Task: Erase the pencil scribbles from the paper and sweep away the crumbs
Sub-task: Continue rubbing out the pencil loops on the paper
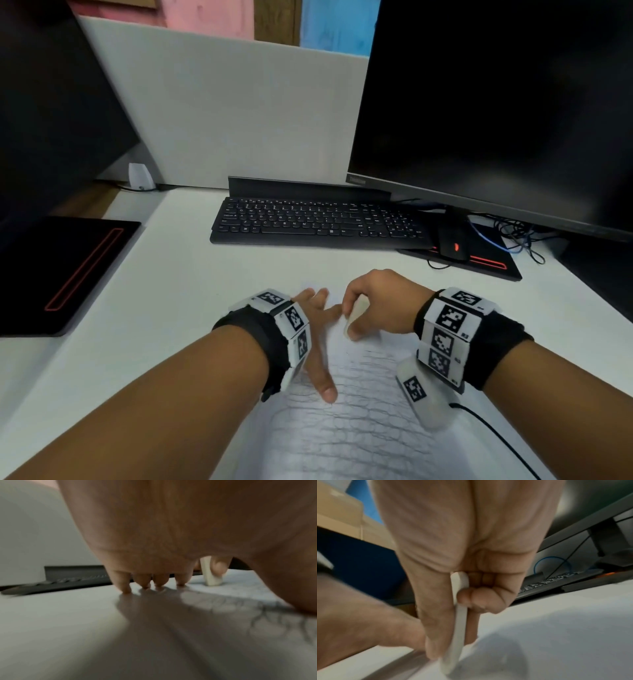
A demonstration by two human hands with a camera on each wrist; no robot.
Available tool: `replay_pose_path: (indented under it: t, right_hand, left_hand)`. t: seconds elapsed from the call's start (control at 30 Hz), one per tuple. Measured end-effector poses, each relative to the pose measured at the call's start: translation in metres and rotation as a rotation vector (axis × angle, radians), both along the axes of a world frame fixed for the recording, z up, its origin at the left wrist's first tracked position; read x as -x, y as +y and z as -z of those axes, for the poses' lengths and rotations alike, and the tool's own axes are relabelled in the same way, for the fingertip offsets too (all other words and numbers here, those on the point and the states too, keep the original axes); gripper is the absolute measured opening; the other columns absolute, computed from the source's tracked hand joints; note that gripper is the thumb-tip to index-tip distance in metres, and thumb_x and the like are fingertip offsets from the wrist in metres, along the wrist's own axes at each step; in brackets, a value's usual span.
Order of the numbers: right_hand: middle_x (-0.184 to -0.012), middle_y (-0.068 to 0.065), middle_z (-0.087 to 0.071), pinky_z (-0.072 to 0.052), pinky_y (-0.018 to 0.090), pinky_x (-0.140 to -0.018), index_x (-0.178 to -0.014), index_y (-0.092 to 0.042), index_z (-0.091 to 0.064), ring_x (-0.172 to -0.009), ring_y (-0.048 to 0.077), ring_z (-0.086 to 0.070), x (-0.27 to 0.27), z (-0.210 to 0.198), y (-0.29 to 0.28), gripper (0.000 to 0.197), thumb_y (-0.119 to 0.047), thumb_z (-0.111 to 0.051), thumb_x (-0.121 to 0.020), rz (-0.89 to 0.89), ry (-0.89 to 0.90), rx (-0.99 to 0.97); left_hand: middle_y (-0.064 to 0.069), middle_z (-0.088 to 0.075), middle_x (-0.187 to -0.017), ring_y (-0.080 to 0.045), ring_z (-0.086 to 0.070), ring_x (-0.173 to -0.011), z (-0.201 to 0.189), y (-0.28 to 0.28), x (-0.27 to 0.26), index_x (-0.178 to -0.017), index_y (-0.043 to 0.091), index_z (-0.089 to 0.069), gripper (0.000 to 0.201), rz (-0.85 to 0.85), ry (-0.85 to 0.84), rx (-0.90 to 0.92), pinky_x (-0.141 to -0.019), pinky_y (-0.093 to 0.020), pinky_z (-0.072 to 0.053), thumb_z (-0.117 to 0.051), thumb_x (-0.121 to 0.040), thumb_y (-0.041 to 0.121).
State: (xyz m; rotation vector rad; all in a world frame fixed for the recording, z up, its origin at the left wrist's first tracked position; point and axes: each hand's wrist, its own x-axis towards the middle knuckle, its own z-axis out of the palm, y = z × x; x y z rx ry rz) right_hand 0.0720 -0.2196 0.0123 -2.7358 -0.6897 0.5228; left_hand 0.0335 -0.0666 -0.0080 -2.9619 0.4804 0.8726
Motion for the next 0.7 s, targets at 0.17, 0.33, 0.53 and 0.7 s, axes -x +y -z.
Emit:
replay_pose_path:
  t: [0.17,0.33,0.53,0.7]
  right_hand:
    - [-0.084,-0.007,-0.071,-0.053,0.027,-0.073,-0.079,-0.027,-0.074,-0.084,0.012,-0.066,0.002,0.006,-0.013,0.015,-0.021,-0.085,-0.070,0.066,0.130,-0.190]
    - [-0.080,-0.013,-0.069,-0.047,0.016,-0.071,-0.094,-0.019,-0.075,-0.076,0.000,-0.062,0.004,0.014,-0.008,0.017,-0.022,-0.081,-0.079,0.031,0.208,-0.234]
    - [-0.083,-0.008,-0.069,-0.052,0.027,-0.076,-0.089,-0.019,-0.072,-0.078,0.007,-0.063,0.002,0.012,0.003,0.016,-0.028,-0.081,-0.078,-0.024,0.138,-0.125]
    - [-0.078,0.003,-0.075,-0.051,0.019,-0.065,-0.088,-0.015,-0.073,-0.065,0.006,-0.065,0.004,0.013,0.010,0.013,-0.023,-0.079,-0.079,-0.059,0.219,-0.142]
  left_hand:
    - [-0.001,0.018,-0.162,-0.024,0.013,-0.149,0.005,0.022,0.009,-0.154,0.033,0.011,0.133,-0.026,-0.001,-0.027,-0.119,-0.050,-0.002,-0.075,-0.060,0.074]
    - [-0.007,0.020,-0.162,-0.026,0.020,-0.148,-0.001,0.023,0.009,-0.156,0.022,-0.008,0.133,-0.002,-0.117,-0.057,-0.120,-0.045,0.006,-0.070,-0.055,0.082]
    - [-0.001,0.021,-0.162,-0.026,0.020,-0.148,0.009,0.008,0.006,-0.154,0.032,0.014,0.138,-0.016,0.005,0.050,-0.120,-0.056,0.000,-0.078,-0.059,0.070]
    - [0.000,0.025,-0.160,-0.027,0.021,-0.147,0.010,0.012,0.004,-0.153,0.035,0.018,0.136,-0.004,0.030,0.020,-0.119,-0.056,0.002,-0.077,-0.061,0.069]
